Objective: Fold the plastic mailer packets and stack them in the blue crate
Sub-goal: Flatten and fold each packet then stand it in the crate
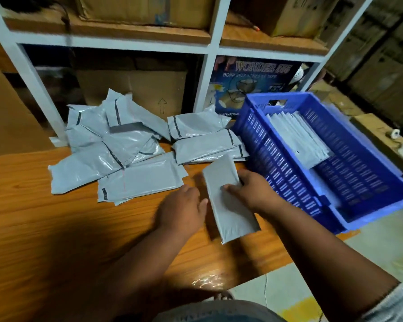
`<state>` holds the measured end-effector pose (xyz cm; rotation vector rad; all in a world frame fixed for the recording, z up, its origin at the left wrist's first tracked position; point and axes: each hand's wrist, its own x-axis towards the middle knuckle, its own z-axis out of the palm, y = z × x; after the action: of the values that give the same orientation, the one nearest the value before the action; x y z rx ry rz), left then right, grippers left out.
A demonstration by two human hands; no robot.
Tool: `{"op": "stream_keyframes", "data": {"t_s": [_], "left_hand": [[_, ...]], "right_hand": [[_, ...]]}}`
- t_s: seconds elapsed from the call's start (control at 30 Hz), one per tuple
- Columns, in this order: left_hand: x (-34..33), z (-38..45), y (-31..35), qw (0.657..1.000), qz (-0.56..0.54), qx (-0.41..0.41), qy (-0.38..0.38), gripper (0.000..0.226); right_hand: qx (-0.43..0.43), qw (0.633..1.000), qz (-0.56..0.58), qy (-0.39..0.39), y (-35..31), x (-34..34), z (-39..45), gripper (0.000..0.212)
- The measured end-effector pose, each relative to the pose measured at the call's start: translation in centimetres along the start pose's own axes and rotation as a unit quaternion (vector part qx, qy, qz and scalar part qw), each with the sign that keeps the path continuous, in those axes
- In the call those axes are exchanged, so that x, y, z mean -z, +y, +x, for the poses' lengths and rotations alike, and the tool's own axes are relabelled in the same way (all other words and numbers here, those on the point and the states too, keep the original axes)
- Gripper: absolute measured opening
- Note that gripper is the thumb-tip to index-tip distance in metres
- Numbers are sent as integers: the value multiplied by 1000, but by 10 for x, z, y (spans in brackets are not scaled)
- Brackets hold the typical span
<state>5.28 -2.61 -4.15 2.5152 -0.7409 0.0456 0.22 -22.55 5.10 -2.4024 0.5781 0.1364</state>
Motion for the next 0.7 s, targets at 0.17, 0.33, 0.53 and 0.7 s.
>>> {"op": "stream_keyframes", "data": {"t_s": [0.17, 0.33, 0.53, 0.7], "left_hand": [[16, 57, 65, 997, -64, -18, -36, 28], [25, 110, 128, 998, -43, -31, -30, 25], [14, 153, 170, 1000, -11, 1, -19, 28], [-2, 162, 182, 999, 3, 46, -21, 35]], "right_hand": [[-6, 995, -45, 85, 7, 98, 9, 25], [-6, 987, 37, 153, 25, 186, 33, 26], [2, 974, 98, 204, 65, 266, 94, 16], [20, 992, 26, 124, 91, 272, 153, 16]]}}
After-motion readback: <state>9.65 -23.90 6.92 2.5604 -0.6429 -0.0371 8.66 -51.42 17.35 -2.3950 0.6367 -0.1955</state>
